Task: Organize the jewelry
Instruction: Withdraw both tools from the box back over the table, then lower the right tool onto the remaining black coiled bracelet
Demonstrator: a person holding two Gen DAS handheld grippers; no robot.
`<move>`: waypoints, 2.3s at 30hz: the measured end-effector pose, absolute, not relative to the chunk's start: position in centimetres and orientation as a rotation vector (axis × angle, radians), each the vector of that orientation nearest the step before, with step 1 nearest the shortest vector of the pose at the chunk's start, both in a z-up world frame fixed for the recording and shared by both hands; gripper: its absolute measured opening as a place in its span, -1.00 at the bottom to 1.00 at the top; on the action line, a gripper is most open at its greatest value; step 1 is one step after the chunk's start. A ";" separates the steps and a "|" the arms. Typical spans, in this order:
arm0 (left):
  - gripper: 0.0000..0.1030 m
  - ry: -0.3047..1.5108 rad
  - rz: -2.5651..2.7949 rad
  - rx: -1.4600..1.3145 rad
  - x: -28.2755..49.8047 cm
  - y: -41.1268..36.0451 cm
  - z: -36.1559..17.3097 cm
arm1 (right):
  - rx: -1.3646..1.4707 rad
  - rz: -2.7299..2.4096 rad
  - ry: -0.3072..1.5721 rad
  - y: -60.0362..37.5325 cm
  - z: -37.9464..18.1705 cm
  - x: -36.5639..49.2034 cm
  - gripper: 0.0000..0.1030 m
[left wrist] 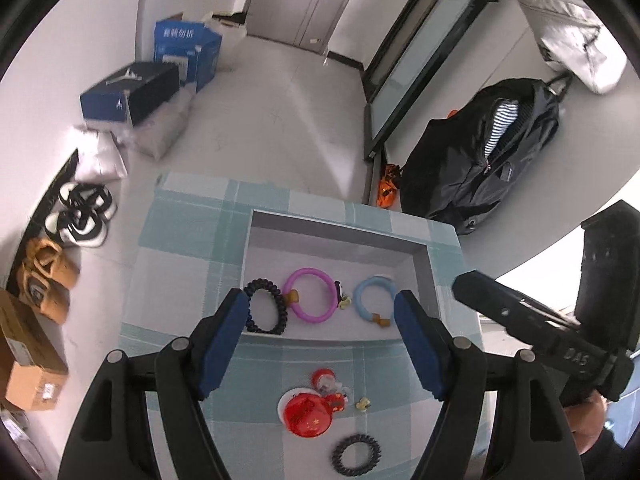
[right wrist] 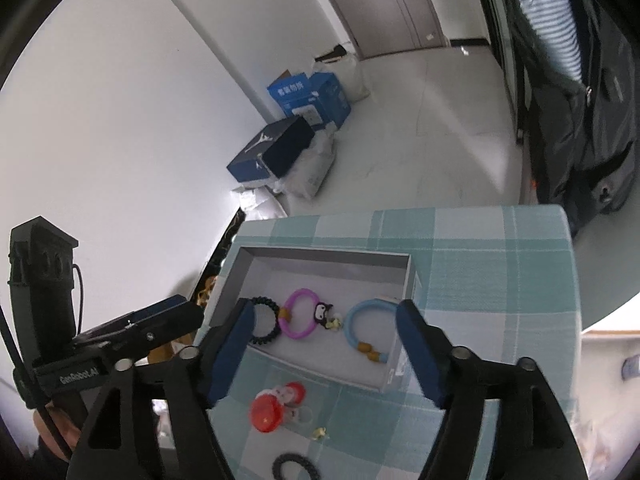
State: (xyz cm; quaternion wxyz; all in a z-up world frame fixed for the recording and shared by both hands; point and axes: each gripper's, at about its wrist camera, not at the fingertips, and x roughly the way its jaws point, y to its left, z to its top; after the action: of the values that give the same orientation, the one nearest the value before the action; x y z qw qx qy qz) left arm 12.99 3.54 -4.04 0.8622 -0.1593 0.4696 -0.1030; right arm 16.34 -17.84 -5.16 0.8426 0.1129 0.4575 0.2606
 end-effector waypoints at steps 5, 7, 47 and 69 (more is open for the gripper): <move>0.39 0.940 -0.197 -0.332 11.5 4.6 -3.3 | 0.205 0.566 0.911 -18.0 -4.0 14.1 0.57; 0.39 0.933 -0.187 -0.331 10.9 4.8 -3.3 | 0.176 0.567 0.897 -17.9 -3.8 13.3 0.58; 0.39 1.147 -0.212 -0.250 7.3 4.8 -9.9 | -0.276 0.758 0.987 -11.5 -14.2 2.5 0.51; 0.39 1.266 -0.274 -0.094 9.3 1.0 -11.6 | -0.210 0.810 1.076 -14.3 -14.9 3.7 -0.98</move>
State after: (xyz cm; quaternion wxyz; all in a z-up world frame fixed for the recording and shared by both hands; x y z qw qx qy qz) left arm 9.32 0.96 -11.64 0.7965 -0.0436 0.5893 -0.1276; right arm 3.65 -14.26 -14.85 0.7765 -0.0970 0.4975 0.3744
